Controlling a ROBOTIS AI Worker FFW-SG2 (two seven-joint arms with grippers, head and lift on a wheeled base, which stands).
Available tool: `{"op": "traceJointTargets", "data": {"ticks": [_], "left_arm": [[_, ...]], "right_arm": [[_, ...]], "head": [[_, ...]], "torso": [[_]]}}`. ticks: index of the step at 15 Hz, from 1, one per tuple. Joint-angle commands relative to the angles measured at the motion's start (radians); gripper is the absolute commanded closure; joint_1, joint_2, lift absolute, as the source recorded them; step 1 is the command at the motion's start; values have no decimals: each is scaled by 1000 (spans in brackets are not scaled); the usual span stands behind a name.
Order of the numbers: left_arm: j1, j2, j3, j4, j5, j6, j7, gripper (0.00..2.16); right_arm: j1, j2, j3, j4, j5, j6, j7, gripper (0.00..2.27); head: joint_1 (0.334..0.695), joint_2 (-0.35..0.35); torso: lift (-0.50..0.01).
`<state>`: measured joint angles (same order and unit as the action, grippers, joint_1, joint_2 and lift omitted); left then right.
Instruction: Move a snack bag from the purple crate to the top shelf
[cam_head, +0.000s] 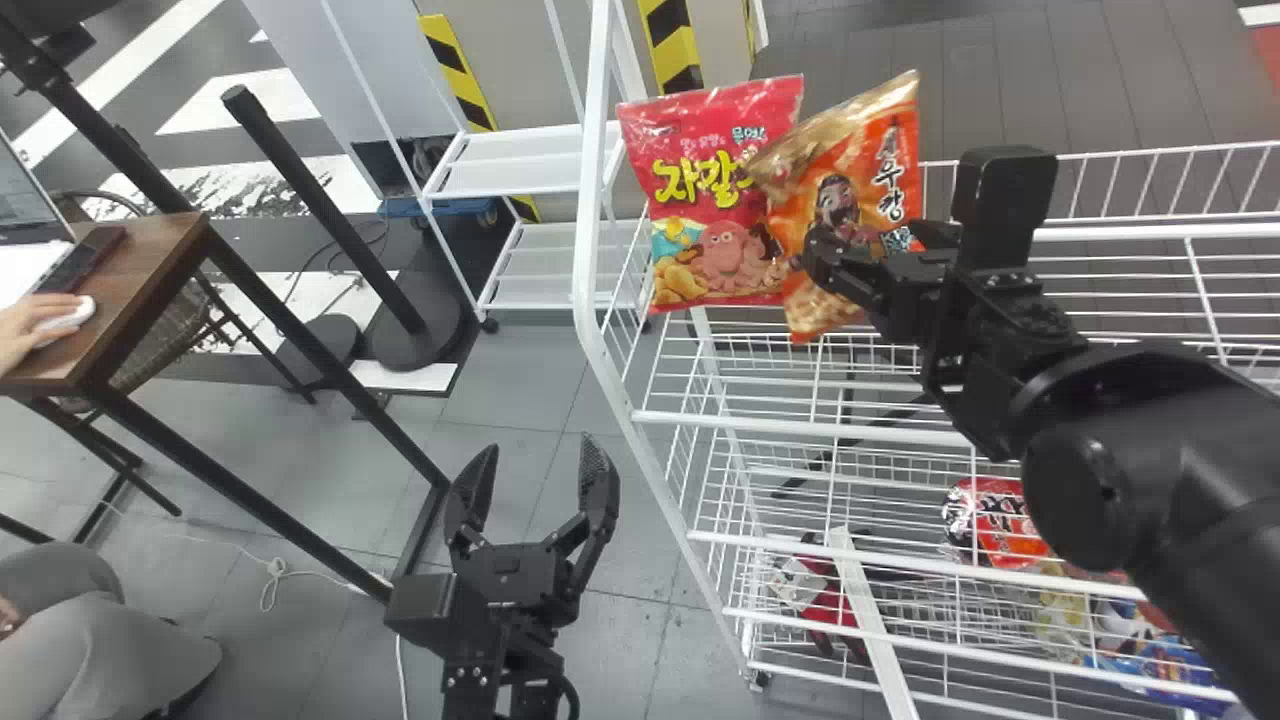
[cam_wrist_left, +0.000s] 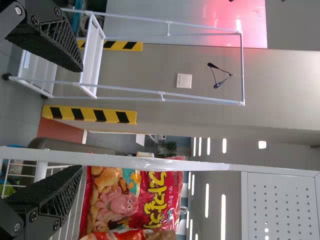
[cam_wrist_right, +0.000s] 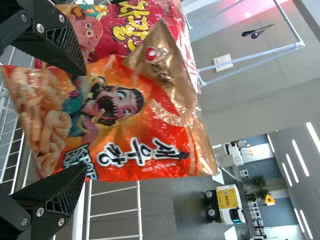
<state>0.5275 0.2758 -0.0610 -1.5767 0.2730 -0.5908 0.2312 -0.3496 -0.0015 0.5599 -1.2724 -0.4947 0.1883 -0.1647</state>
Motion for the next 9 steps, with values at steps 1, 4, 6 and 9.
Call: {"op": "traceJointTargets", "data": {"ticks": [1,4,6,9], "left_arm": [[0,2,1,0,0,-2,0,137],[0,3,1,0,2,-5,0,137],[2,3,1,0,2,-5,0,137],[2,3,1,0,2,-8,0,137]], "right_arm": [[-19,2,0,1,2,4,-6,188],[-14,2,9,1,2,7,-6,188],[1,2,28,-21,2,23,-4,188],[31,2,55,-54,7,38,-4,188]], "head": [[695,350],[695,350],[695,350],[695,350]], "torso": [[0],[0],[0],[0]]}}
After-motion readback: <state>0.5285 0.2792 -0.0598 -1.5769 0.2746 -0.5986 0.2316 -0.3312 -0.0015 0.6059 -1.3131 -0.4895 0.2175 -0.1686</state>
